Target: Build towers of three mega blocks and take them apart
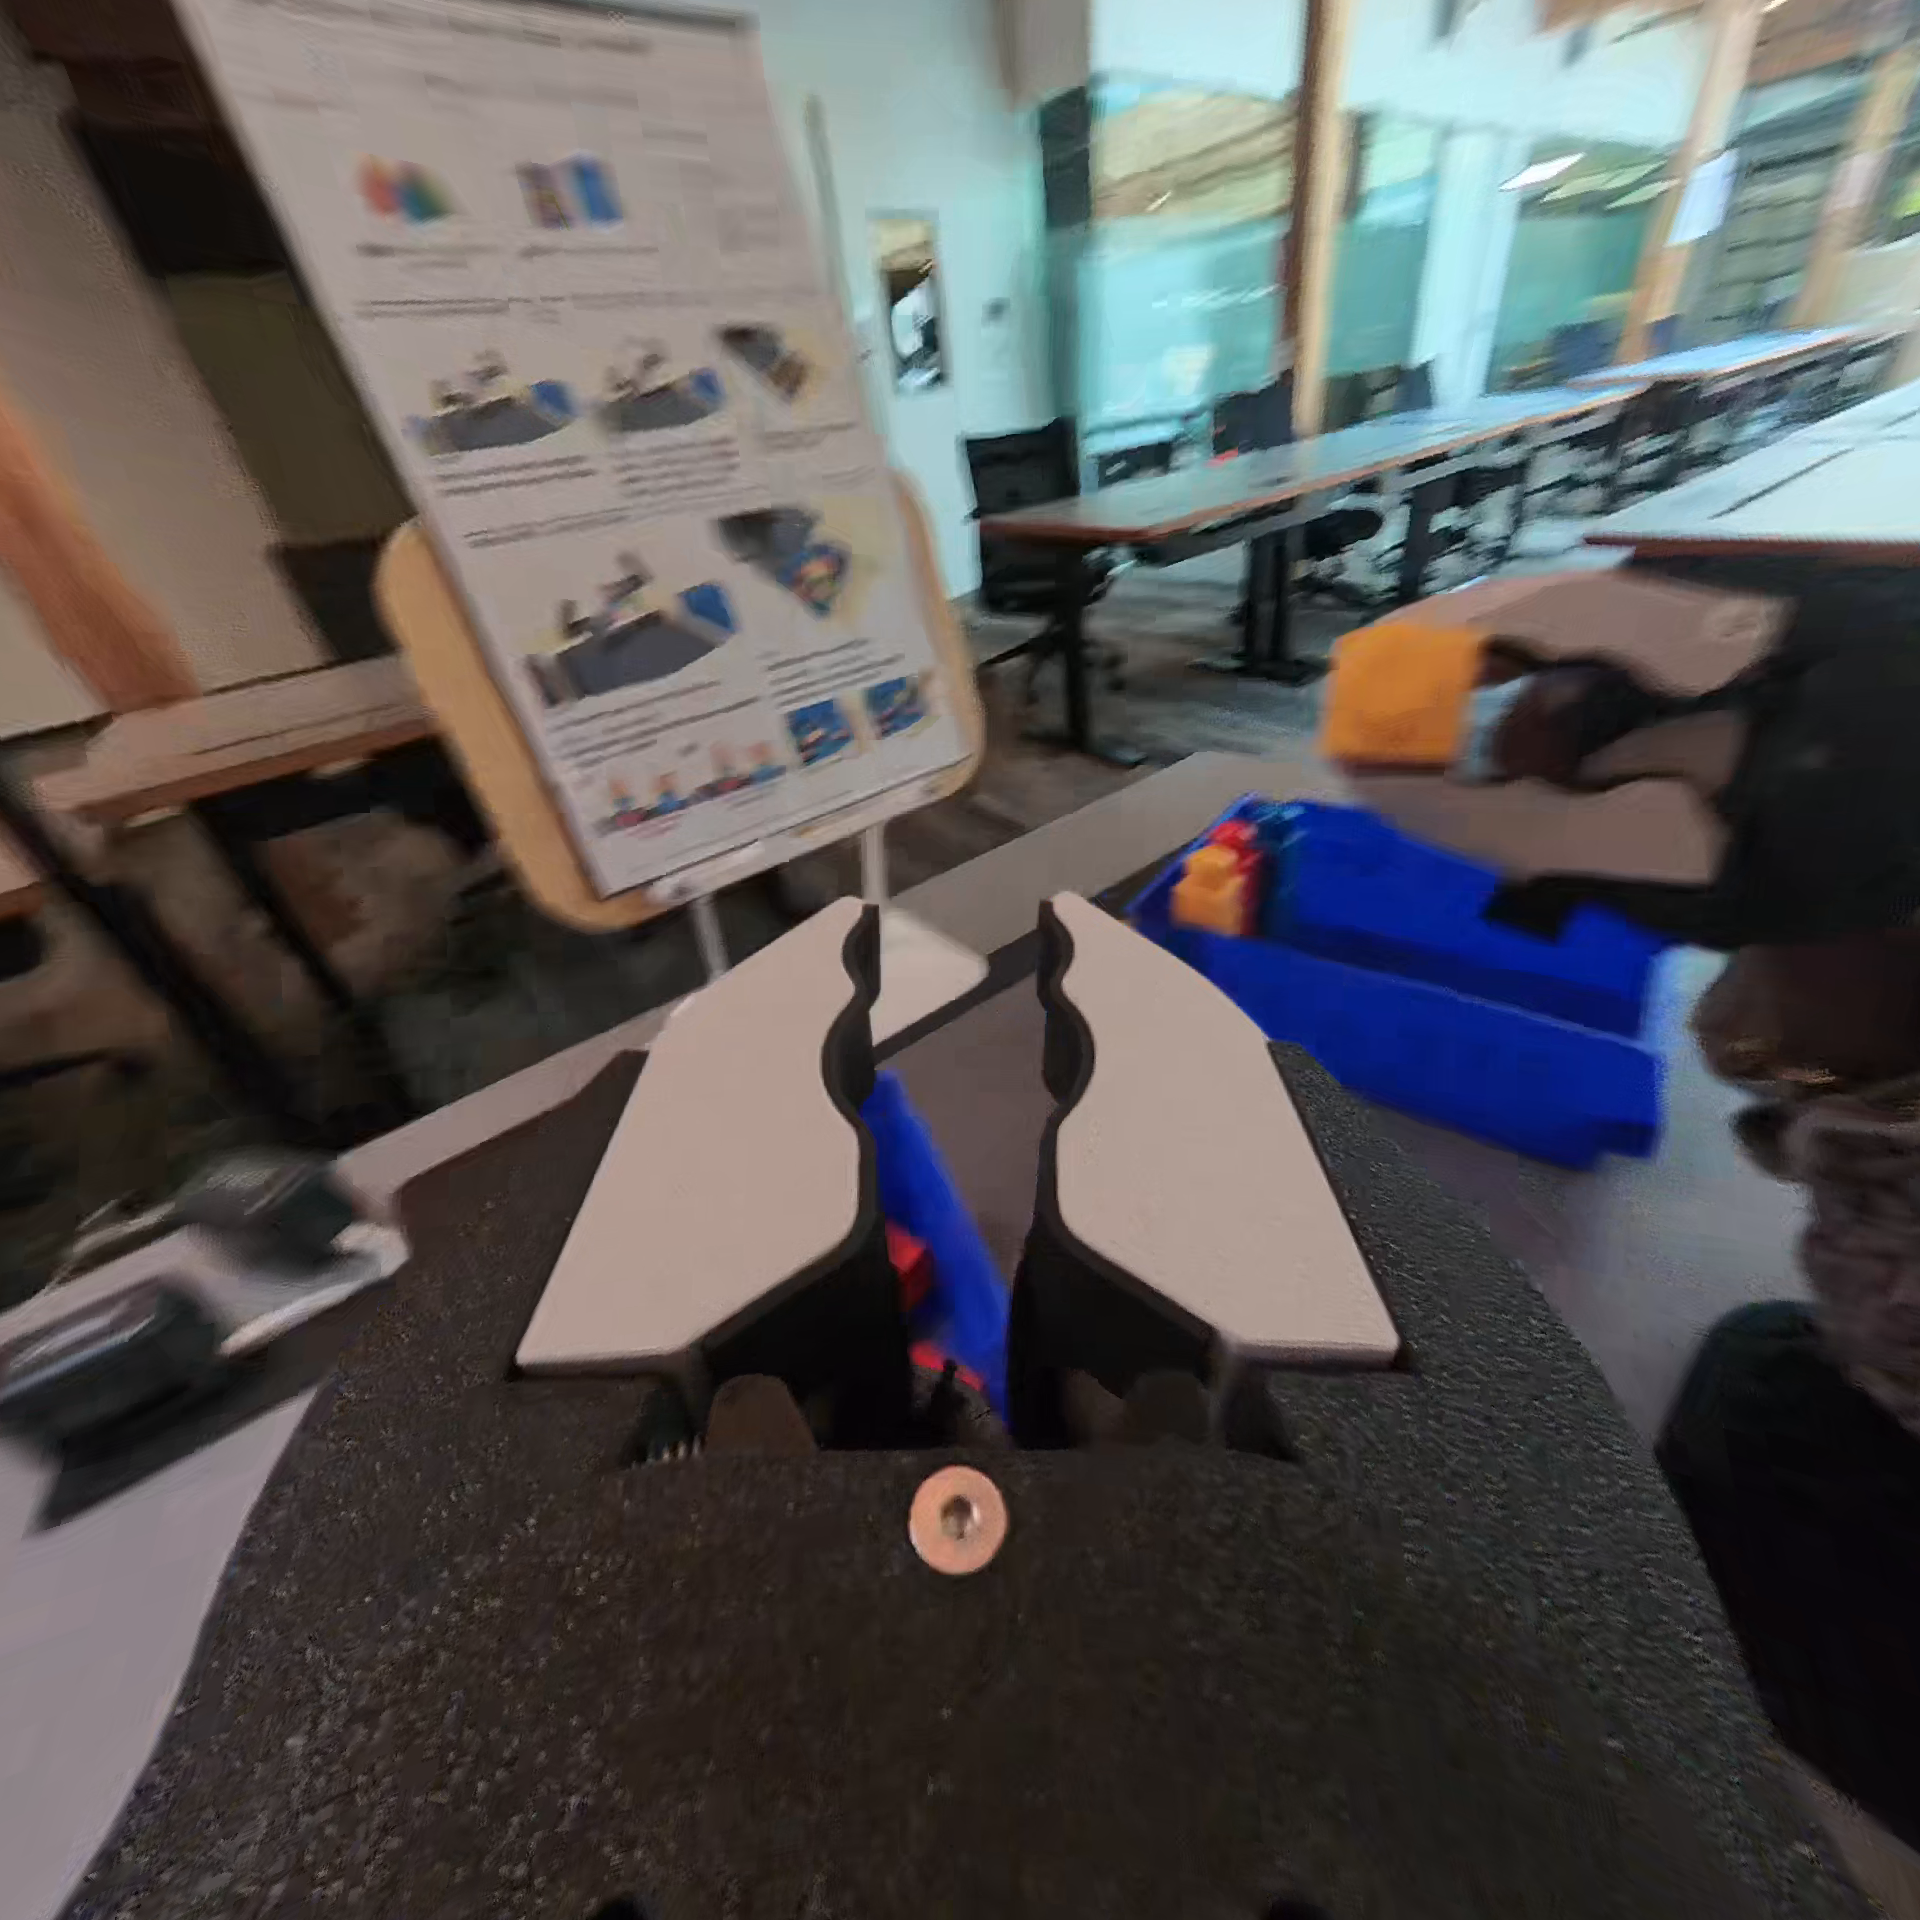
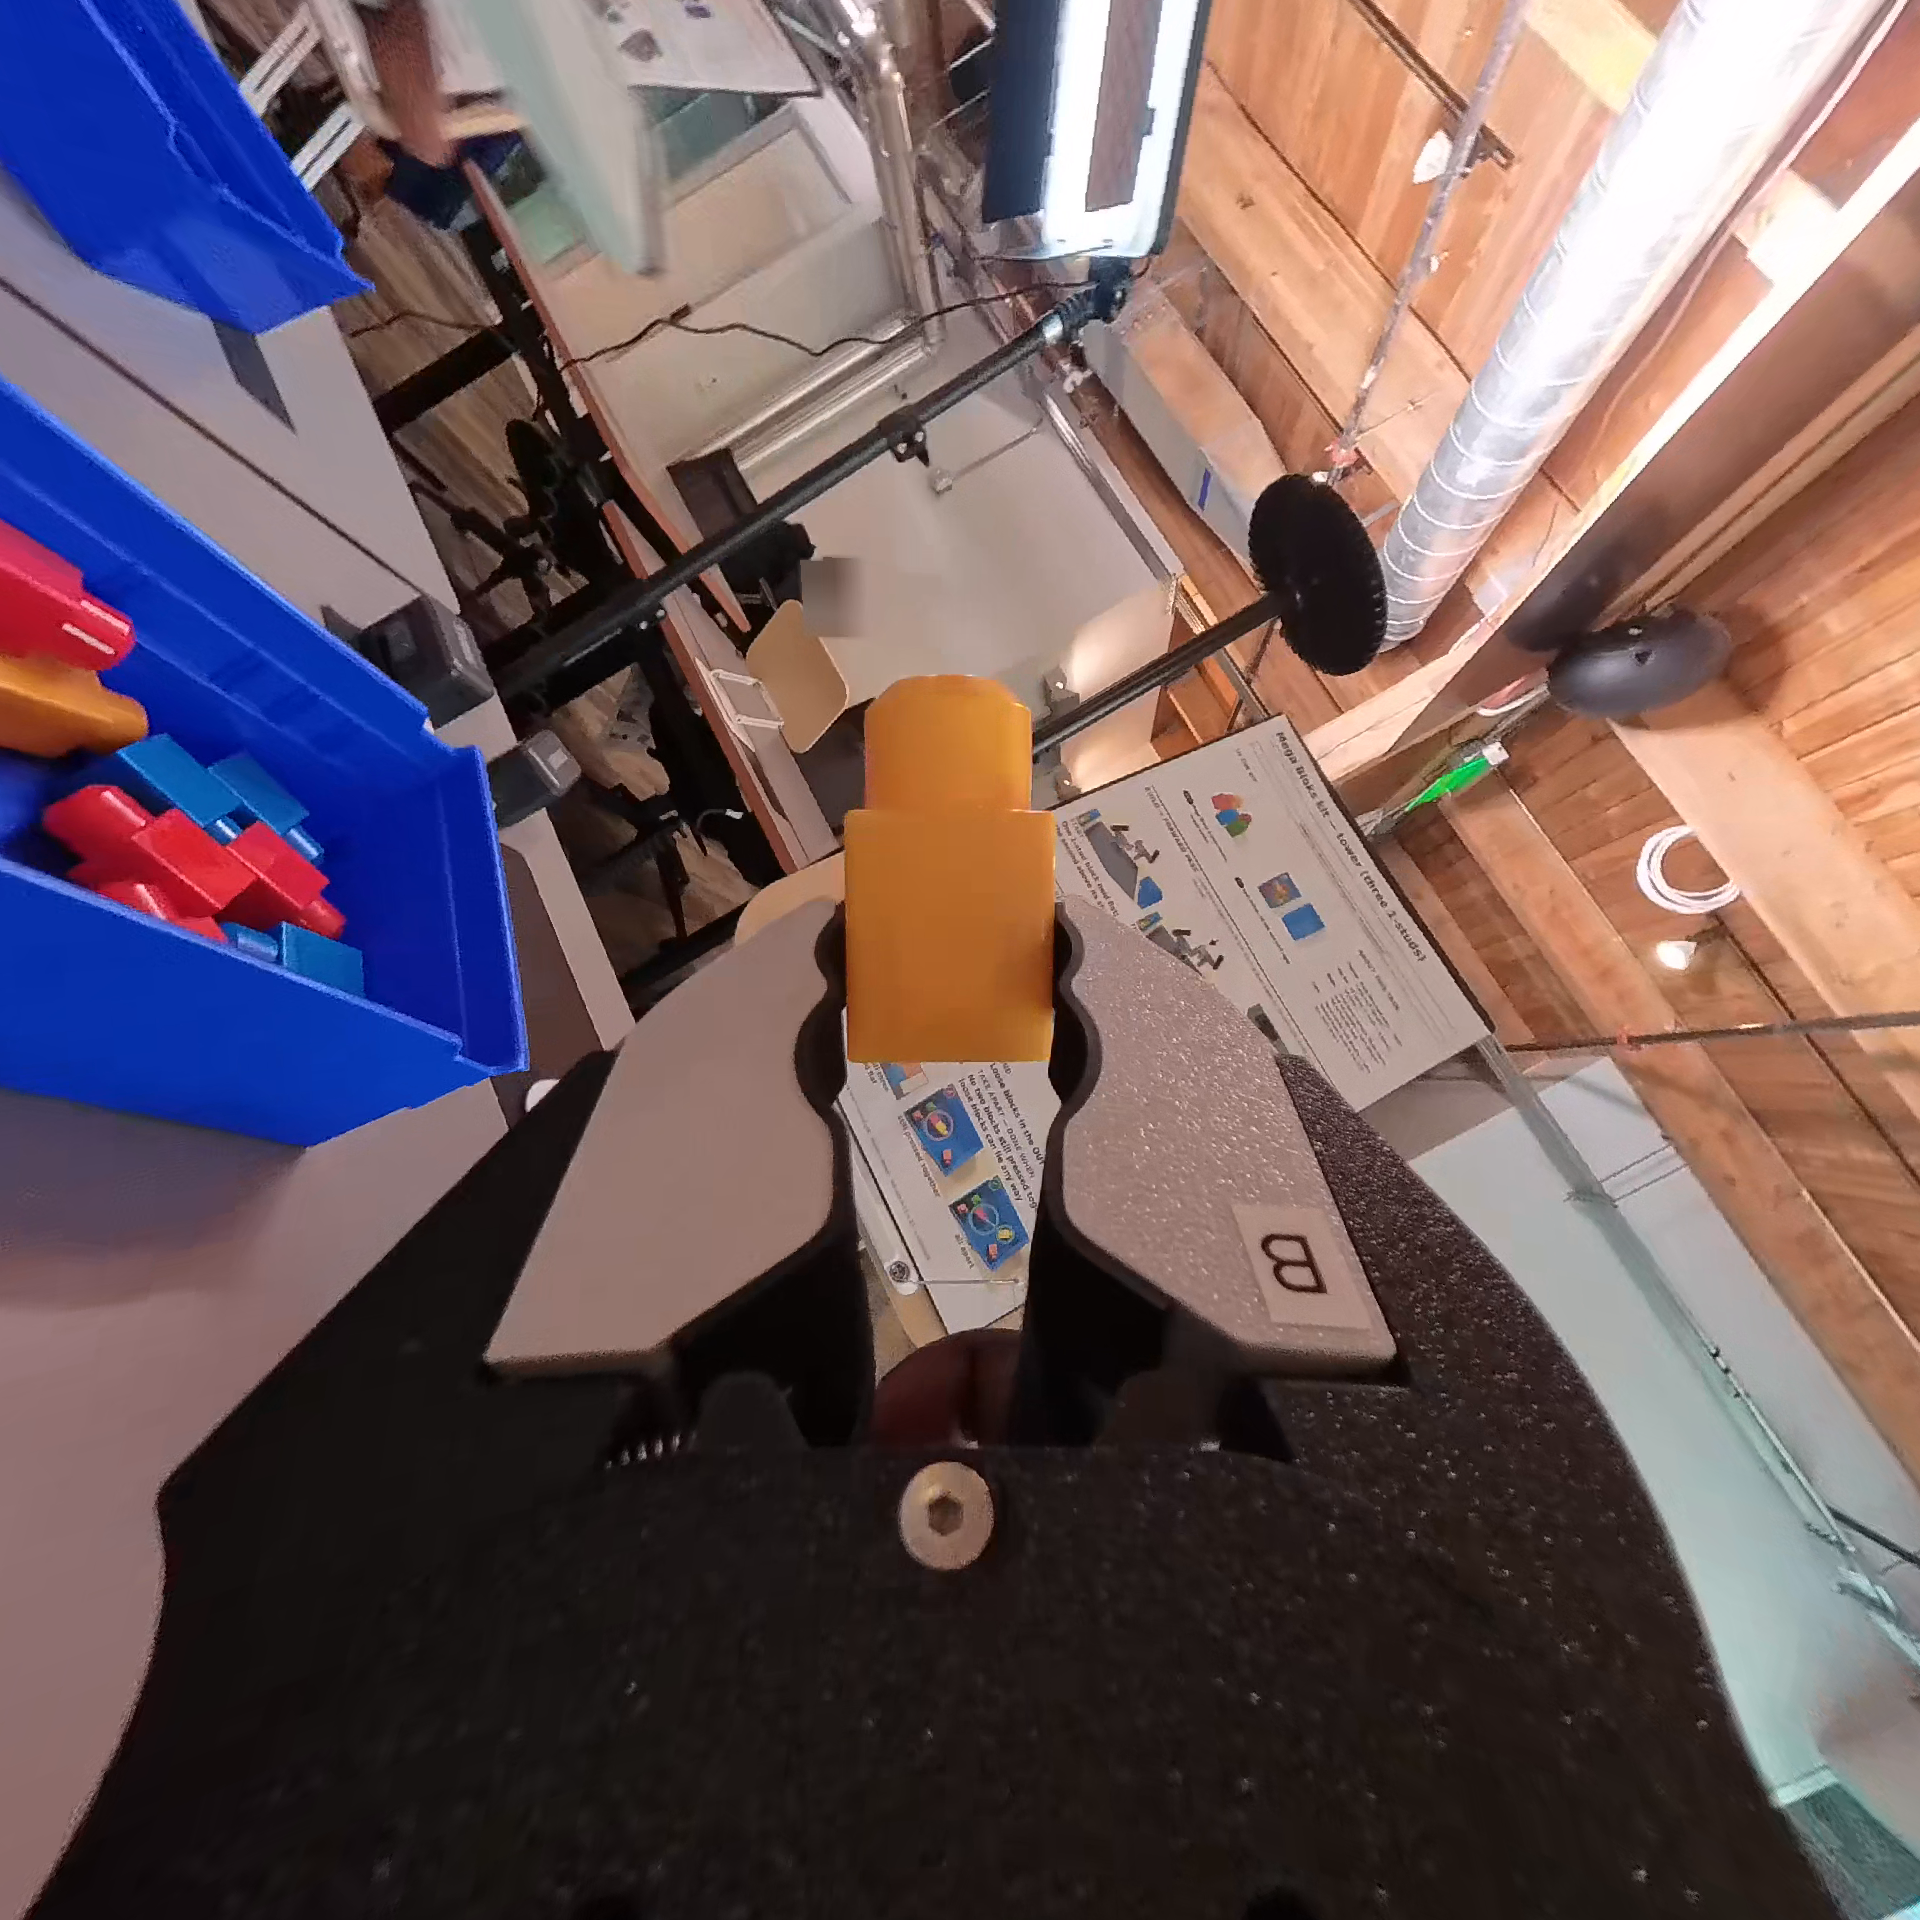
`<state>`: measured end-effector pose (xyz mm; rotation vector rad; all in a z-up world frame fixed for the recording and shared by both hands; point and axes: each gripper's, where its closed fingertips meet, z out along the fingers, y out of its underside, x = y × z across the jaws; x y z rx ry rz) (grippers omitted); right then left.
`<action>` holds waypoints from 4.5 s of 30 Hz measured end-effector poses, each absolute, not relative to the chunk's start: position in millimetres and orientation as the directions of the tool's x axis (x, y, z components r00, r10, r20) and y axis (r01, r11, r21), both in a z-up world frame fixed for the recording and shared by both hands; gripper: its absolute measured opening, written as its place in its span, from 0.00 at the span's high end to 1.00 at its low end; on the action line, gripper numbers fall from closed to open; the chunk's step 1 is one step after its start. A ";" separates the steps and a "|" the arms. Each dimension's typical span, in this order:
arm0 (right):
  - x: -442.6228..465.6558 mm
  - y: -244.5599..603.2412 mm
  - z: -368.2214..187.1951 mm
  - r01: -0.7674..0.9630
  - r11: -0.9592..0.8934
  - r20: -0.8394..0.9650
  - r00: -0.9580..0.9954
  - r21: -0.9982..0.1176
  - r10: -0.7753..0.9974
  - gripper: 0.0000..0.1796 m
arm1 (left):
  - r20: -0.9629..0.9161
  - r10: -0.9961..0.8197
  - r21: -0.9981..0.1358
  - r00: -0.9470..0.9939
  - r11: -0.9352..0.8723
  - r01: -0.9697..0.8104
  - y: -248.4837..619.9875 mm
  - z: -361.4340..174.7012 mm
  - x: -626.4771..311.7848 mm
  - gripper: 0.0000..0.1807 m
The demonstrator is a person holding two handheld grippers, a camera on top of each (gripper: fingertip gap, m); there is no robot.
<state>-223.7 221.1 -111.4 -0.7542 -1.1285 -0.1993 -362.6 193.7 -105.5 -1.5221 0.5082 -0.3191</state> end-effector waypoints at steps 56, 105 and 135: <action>-266.0 191.1 -160.6 0.042 -0.252 -0.255 -0.107 -0.967 0.961 0.80 | 0.227 -0.949 -0.896 0.219 -0.116 0.428 192.1 -92.8 -295.9 0.80; -269.0 164.9 -150.5 0.060 -0.035 -0.041 -0.106 -0.998 0.994 0.80 | 0.092 -0.956 -0.961 0.277 -0.012 0.276 175.2 -94.9 -257.1 0.80; -244.9 191.1 -121.6 -0.114 -0.032 -0.036 0.037 -0.993 0.999 0.80 | 0.072 -0.713 -0.961 0.698 0.138 0.240 200.0 -84.0 -350.0 0.71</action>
